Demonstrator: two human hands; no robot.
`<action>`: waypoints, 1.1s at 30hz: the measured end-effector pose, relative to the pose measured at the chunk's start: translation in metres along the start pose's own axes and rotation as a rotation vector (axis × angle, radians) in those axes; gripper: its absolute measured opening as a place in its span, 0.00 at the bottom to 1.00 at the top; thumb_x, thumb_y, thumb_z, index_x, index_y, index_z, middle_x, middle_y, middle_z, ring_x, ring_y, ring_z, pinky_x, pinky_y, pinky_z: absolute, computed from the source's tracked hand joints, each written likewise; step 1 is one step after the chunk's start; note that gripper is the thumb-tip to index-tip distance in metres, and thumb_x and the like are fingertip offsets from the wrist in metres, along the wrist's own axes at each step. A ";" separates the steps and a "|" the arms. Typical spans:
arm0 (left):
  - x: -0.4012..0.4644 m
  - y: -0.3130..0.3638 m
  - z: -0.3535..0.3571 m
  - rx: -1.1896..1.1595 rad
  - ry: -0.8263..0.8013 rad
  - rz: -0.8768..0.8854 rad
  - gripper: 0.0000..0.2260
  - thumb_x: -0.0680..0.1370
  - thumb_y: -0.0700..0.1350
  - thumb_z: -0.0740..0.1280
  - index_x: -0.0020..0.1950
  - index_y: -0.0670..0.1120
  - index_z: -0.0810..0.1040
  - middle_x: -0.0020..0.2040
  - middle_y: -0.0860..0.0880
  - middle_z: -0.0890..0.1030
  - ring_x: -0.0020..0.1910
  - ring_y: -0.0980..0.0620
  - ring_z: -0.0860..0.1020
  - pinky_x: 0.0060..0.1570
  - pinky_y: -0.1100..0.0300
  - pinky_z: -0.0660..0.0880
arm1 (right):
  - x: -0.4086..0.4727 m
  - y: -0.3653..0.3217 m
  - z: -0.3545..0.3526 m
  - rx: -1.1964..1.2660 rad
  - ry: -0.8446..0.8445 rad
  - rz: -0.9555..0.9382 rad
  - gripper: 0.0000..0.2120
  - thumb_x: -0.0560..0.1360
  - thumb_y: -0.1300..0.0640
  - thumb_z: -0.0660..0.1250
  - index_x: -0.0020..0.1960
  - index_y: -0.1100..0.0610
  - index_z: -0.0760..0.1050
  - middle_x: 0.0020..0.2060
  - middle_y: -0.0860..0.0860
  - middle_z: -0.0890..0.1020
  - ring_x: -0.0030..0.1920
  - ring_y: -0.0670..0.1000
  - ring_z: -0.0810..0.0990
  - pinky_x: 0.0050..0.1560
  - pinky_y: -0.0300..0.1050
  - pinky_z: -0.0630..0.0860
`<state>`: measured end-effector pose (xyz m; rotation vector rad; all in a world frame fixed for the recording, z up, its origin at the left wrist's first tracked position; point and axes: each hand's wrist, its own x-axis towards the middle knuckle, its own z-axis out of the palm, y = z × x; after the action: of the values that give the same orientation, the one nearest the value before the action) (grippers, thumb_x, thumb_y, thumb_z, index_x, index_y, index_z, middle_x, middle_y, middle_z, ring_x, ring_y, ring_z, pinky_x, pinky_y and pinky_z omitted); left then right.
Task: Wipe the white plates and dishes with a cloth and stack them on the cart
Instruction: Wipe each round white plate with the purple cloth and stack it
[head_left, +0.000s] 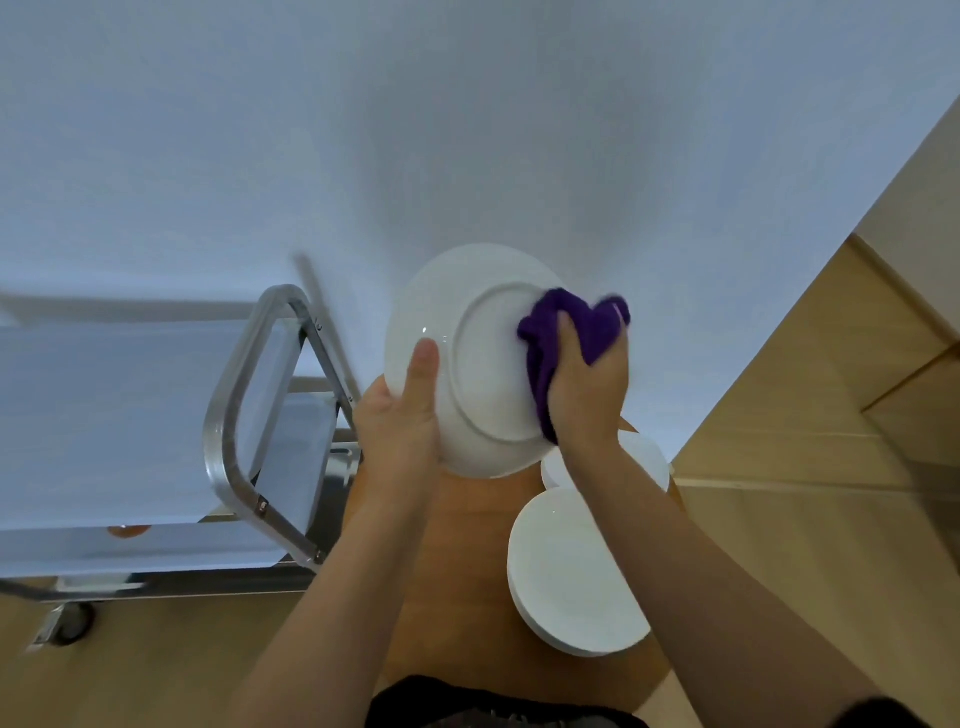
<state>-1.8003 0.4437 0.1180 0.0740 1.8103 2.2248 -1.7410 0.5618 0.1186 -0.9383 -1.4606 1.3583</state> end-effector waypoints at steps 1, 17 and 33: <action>-0.001 0.000 0.001 0.019 0.001 0.022 0.18 0.68 0.62 0.71 0.43 0.49 0.80 0.35 0.55 0.84 0.35 0.58 0.83 0.31 0.65 0.77 | 0.005 -0.005 0.005 -0.091 -0.052 -0.070 0.20 0.76 0.50 0.66 0.66 0.51 0.67 0.61 0.47 0.76 0.60 0.42 0.73 0.62 0.36 0.68; -0.001 0.000 -0.007 -0.114 0.176 -0.200 0.22 0.71 0.62 0.68 0.54 0.46 0.76 0.47 0.45 0.83 0.41 0.48 0.83 0.31 0.58 0.80 | -0.051 0.051 -0.019 -0.557 -0.584 -1.005 0.30 0.69 0.52 0.71 0.68 0.57 0.65 0.66 0.58 0.73 0.66 0.59 0.72 0.63 0.53 0.69; -0.038 -0.057 -0.008 1.131 -0.355 1.256 0.23 0.73 0.61 0.63 0.27 0.44 0.71 0.23 0.50 0.73 0.19 0.55 0.69 0.23 0.70 0.60 | -0.006 0.042 -0.070 0.526 -0.451 0.943 0.39 0.58 0.41 0.76 0.64 0.56 0.71 0.58 0.60 0.79 0.59 0.63 0.77 0.57 0.63 0.74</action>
<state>-1.7555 0.4375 0.0658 2.0743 2.8404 0.9766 -1.6742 0.5819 0.0751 -1.0368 -0.8375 2.6214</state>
